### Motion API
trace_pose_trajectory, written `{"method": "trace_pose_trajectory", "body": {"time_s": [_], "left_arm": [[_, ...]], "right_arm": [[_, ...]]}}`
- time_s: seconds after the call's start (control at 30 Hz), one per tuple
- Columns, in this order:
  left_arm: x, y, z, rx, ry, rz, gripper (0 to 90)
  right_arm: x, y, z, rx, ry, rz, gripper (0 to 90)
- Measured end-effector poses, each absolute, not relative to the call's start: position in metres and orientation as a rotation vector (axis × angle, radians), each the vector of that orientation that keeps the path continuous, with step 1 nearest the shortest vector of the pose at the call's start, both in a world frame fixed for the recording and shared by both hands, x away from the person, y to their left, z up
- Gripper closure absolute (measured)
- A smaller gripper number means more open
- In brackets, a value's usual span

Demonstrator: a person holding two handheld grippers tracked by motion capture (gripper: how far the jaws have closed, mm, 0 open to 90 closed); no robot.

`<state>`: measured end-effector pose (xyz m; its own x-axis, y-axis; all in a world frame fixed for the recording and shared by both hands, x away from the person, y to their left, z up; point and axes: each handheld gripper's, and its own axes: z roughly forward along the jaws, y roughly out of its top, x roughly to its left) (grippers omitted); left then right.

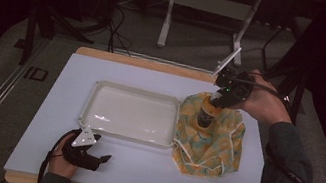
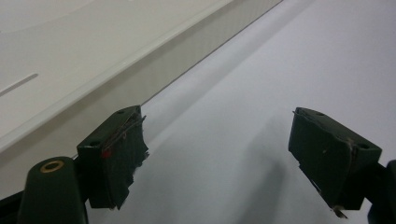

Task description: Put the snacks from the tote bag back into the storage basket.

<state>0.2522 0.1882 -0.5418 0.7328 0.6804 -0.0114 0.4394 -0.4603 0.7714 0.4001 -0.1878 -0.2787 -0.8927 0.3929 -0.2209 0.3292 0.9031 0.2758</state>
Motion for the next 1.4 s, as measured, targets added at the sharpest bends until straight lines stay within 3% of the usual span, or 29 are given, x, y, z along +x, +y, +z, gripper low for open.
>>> {"method": "trace_pose_trajectory", "body": {"time_s": [0.47, 1.4], "left_arm": [[0.252, 0.188, -0.542, 2.131, 0.837, 0.387, 18.5], [0.251, 0.189, -0.542, 2.113, 0.841, 0.387, 18.5]], "right_arm": [[0.396, -0.169, -0.264, 0.491, 2.796, 0.339, 58.7], [0.388, -0.141, -0.268, 0.403, 2.824, 0.410, 58.8]]}}
